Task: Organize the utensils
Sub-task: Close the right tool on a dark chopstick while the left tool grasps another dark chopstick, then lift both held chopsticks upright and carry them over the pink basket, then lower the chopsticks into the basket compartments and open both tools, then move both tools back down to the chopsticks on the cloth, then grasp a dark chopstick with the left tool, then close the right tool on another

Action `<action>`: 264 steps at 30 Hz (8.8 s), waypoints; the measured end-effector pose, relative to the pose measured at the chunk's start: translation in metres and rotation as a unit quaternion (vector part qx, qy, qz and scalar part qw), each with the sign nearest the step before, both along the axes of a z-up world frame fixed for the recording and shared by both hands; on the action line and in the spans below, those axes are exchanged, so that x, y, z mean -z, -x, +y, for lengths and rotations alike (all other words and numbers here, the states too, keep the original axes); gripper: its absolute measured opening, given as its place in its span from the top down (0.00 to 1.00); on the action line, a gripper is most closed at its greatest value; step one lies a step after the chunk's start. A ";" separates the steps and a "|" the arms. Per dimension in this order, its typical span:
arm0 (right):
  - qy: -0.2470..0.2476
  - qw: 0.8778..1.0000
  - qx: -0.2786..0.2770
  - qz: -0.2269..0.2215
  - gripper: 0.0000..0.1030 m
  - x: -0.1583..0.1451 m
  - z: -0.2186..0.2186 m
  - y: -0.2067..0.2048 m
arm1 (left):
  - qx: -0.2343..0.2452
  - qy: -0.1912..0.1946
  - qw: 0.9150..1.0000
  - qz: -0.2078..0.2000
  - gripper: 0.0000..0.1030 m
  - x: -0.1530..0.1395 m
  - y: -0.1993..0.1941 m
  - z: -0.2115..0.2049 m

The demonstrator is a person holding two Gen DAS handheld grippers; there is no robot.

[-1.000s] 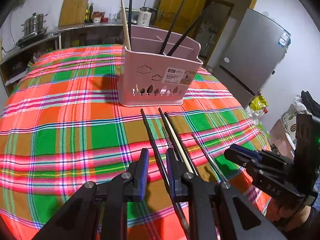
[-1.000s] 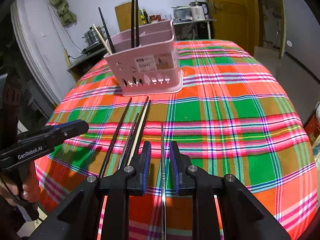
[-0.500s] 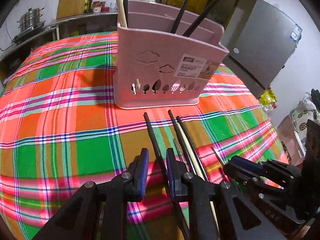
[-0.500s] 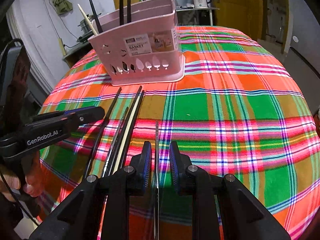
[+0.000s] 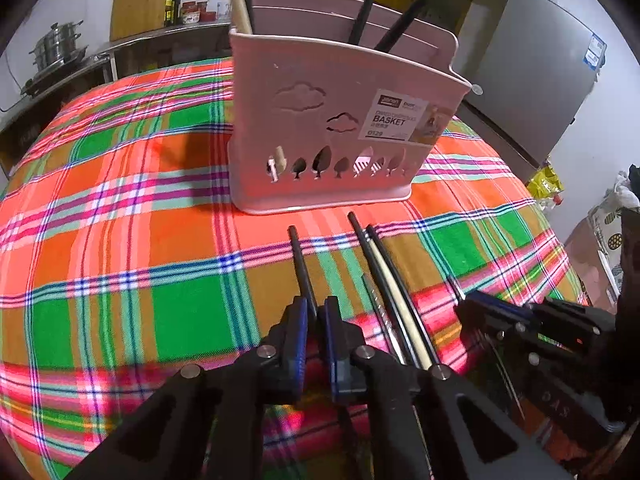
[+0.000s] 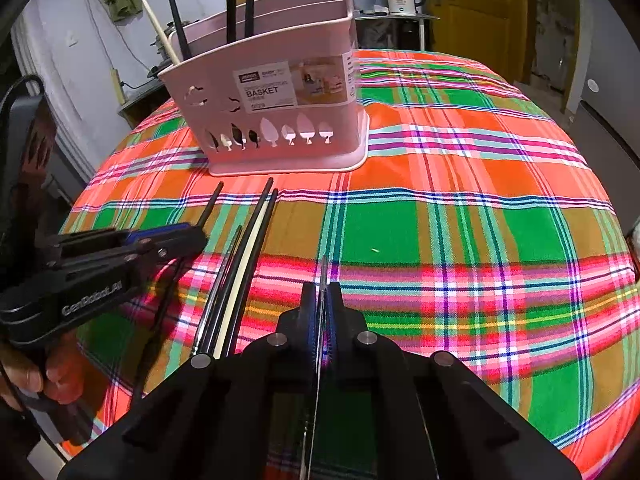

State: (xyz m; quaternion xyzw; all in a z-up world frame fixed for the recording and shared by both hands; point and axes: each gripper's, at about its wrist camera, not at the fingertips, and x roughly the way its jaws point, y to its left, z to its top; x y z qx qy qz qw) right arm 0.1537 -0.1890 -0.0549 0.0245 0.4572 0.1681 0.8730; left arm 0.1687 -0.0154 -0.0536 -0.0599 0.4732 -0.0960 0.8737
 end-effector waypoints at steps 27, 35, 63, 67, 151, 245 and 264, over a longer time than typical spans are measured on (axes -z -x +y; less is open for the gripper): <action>0.005 1.000 -0.018 0.013 0.96 -0.014 0.003 -0.012 | 0.029 -0.041 0.999 0.017 0.95 -0.017 -0.004 -0.009; -0.015 0.999 -0.014 -0.025 0.96 -0.047 -0.005 -0.005 | 0.037 -0.031 0.998 -0.028 0.96 -0.060 0.007 -0.007; -0.030 0.991 0.006 -0.133 0.96 -0.134 -0.022 0.015 | 0.030 -0.011 0.988 -0.149 0.96 -0.171 0.040 0.008; -0.028 0.991 0.005 -0.133 0.96 -0.135 -0.024 0.020 | 0.031 -0.014 0.989 -0.146 0.96 -0.173 0.046 0.011; -0.053 0.983 -0.004 -0.175 0.85 -0.174 0.032 -0.053 | -0.038 0.017 0.982 -0.185 0.93 -0.200 -0.032 0.071; -0.056 0.998 -0.006 -0.035 0.83 -0.040 -0.005 0.036 | -0.027 -0.023 0.999 0.010 0.95 -0.002 0.030 -0.009; -0.007 1.000 -0.023 0.005 0.83 -0.004 0.036 -0.009 | -0.036 0.004 0.999 0.006 0.94 0.000 0.031 0.023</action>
